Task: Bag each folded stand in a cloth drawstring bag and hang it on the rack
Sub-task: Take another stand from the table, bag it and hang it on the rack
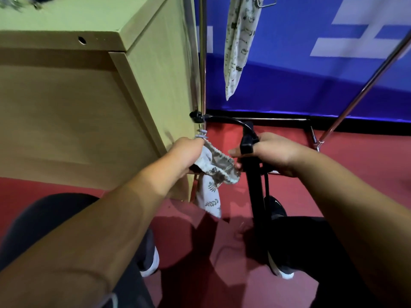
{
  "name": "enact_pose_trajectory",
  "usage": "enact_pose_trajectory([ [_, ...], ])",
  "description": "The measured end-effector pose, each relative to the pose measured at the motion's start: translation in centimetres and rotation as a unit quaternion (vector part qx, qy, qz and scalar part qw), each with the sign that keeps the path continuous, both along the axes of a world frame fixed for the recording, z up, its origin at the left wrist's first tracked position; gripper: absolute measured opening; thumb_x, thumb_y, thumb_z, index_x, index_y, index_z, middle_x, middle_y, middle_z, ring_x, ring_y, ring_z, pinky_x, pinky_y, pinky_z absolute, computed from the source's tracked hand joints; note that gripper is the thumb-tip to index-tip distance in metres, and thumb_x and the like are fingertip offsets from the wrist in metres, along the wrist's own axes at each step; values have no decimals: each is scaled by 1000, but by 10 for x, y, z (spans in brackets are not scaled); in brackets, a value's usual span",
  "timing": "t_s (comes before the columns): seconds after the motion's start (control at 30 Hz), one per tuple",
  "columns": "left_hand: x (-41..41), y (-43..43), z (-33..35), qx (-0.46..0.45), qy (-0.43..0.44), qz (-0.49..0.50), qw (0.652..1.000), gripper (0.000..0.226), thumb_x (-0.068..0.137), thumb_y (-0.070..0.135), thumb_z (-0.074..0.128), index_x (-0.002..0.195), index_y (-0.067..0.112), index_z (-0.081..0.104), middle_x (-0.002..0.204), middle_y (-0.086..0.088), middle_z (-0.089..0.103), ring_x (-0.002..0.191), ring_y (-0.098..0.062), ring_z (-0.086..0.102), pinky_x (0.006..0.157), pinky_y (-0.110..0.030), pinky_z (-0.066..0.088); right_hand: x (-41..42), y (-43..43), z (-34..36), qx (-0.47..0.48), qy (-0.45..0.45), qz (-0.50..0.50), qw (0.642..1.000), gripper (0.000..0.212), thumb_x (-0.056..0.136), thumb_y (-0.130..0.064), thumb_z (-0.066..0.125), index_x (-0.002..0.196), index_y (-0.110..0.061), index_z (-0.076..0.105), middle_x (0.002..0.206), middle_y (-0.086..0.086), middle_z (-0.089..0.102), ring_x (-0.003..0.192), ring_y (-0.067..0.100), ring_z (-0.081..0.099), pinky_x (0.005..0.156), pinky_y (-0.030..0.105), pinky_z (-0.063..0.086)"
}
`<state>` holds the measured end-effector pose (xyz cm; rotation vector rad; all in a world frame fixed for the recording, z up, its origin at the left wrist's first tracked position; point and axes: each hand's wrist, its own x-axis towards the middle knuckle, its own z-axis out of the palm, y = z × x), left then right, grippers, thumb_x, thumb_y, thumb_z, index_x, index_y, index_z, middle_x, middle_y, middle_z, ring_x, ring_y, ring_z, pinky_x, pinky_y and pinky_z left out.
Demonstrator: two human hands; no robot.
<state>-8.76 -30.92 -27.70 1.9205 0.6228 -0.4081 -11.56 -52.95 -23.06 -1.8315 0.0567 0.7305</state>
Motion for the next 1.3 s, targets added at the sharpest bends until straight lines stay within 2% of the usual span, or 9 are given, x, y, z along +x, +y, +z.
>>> enact_pose_trajectory([
  [0.13, -1, 0, 3, -35, 14, 5, 999, 33, 97, 32, 58, 115, 7, 69, 96, -18, 79, 82, -34, 79, 75, -52, 66, 0, -9, -9, -25, 8, 14, 1000, 19, 94, -38, 82, 90, -21, 74, 96, 10, 82, 84, 20, 76, 78, 37, 49],
  [0.4, 6, -5, 3, -81, 32, 47, 995, 23, 109, 27, 48, 109, 13, 67, 77, -12, 70, 50, -24, 66, 36, -29, 52, 1, -21, -12, -52, 9, 46, 998, 26, 93, -37, 81, 101, -12, 78, 95, 8, 82, 80, 14, 75, 77, 34, 52],
  [0.5, 8, -3, -2, -89, 28, 40, 995, 27, 107, 31, 49, 113, 17, 71, 75, -8, 68, 45, -20, 65, 39, -27, 51, -1, -22, -12, -62, 7, 52, 997, 32, 95, -34, 78, 109, -5, 76, 96, 8, 82, 81, 13, 76, 78, 35, 51],
  [0.6, 10, -2, -3, -104, 26, 33, 994, 33, 105, 46, 52, 119, 22, 69, 91, -9, 69, 64, -23, 68, 47, -31, 55, -2, -22, -13, -71, 8, 63, 995, 33, 96, -32, 78, 111, -3, 75, 93, 6, 81, 79, 11, 75, 77, 34, 50],
  [0.7, 12, -1, -3, -122, 37, 34, 991, 42, 99, 57, 58, 103, 18, 71, 86, -8, 70, 66, -23, 69, 50, -30, 56, -2, -23, -14, -73, 14, 56, 996, 34, 93, -34, 81, 110, -6, 76, 97, 10, 82, 84, 15, 77, 80, 36, 53],
  [0.77, 13, -1, -1, -137, 43, 34, 989, 37, 95, 56, 62, 87, 20, 71, 74, -3, 70, 56, -19, 68, 49, -25, 54, -1, -24, -16, -80, 18, 54, 995, 30, 93, -35, 82, 106, -9, 77, 97, 11, 82, 83, 15, 77, 77, 34, 56],
  [0.93, 12, 1, 6, -157, 27, 21, 987, 30, 76, 44, 65, 94, 21, 68, 75, 0, 72, 62, -21, 72, 54, -28, 55, 1, -26, -22, -132, 46, 62, 988, 25, 94, -33, 81, 104, -10, 77, 92, 7, 83, 87, 19, 79, 78, 35, 57],
  [1.1, 11, -1, 8, 12, -27, 0, 1000, 57, 59, 63, 67, 92, 17, 76, 85, -6, 78, 76, -32, 76, 63, -39, 62, 2, -24, -23, -192, 39, 45, 980, 28, 88, -28, 77, 106, -7, 78, 88, 7, 83, 87, 24, 80, 81, 38, 61],
  [1.3, 9, -3, 4, 172, -95, -142, 970, 35, 84, 50, 68, 81, 16, 64, 69, -2, 63, 66, -25, 60, 60, -32, 40, -4, -4, -12, -297, -102, 130, 940, 16, 91, -25, 75, 87, -19, 61, 79, 1, 62, 73, 20, 60, 59, 28, 40],
])
